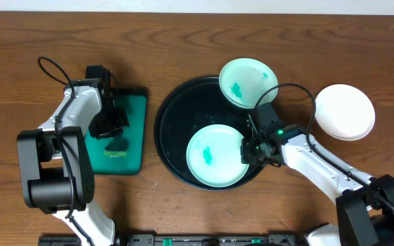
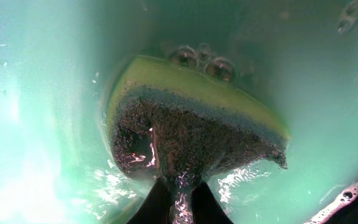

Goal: Clean dirty plates on tray and stack at the side
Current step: 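Grasp the sponge with the left gripper and lift it from the water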

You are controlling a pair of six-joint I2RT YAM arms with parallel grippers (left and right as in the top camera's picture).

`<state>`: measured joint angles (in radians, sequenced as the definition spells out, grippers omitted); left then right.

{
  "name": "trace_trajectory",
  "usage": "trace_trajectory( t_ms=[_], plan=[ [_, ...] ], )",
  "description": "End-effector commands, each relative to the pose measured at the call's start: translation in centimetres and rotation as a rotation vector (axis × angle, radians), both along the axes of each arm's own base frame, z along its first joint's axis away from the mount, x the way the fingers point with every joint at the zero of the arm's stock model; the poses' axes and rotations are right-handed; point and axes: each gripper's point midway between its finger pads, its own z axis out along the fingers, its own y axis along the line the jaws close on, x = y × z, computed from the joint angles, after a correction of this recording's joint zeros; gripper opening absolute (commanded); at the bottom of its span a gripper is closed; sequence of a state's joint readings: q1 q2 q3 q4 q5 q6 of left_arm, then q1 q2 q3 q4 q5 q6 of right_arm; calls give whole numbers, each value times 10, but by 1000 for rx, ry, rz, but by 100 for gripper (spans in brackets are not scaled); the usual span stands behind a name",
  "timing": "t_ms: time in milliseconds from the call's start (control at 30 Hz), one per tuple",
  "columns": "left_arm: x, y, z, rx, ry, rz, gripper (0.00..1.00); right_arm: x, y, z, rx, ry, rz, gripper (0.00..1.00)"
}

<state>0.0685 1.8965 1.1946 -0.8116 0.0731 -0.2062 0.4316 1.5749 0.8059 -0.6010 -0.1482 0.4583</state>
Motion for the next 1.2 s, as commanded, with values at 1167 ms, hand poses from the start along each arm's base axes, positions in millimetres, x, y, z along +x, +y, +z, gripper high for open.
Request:
trace_trajectory(
  t_ms=[1167],
  plan=[
    [4,-19,244,147,-804,-128,7,6,3,7,-10,-44,28,1]
  ],
)
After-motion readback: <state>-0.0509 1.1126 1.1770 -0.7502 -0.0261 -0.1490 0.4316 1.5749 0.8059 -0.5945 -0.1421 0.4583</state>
